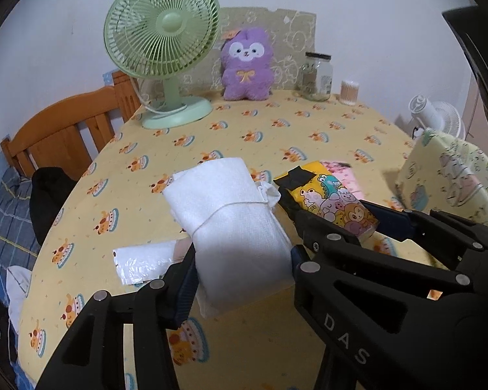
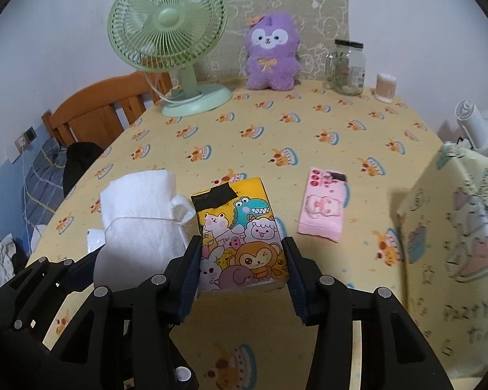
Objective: Organize soft objects
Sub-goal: 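Carry the white bag and cartoon tissue pack with both tools over the box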
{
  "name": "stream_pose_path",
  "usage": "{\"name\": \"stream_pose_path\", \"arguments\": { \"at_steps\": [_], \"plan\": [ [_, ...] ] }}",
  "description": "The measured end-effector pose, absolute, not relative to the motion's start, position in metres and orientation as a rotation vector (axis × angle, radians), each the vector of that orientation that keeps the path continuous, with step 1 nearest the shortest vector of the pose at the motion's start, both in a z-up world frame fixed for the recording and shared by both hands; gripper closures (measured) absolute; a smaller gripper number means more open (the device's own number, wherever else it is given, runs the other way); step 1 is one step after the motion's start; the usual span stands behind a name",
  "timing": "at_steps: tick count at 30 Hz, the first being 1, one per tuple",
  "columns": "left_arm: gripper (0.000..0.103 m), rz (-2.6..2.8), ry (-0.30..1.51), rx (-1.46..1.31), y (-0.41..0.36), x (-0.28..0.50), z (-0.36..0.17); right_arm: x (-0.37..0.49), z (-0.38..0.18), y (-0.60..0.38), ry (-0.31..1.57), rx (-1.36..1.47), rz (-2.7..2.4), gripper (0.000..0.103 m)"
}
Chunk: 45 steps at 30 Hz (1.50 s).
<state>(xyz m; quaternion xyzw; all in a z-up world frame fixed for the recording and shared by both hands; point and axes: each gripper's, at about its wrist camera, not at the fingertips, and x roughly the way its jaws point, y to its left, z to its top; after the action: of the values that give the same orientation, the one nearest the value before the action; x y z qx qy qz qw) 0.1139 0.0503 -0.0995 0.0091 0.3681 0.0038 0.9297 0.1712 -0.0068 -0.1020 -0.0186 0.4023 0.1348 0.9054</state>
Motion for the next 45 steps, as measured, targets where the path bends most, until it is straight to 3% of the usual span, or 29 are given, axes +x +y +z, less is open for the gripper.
{"name": "stream_pose_path", "arguments": {
  "at_steps": [27, 45],
  "plan": [
    [0.047, -0.001, 0.571, 0.02, 0.015, 0.061, -0.03, 0.11, -0.027, -0.042, 0.628, -0.021, 0.263, 0.052],
    [0.047, -0.035, 0.513, 0.05, -0.022, 0.058, -0.014, 0.098, -0.005, -0.083, 0.547, 0.008, 0.219, 0.052]
  ]
}}
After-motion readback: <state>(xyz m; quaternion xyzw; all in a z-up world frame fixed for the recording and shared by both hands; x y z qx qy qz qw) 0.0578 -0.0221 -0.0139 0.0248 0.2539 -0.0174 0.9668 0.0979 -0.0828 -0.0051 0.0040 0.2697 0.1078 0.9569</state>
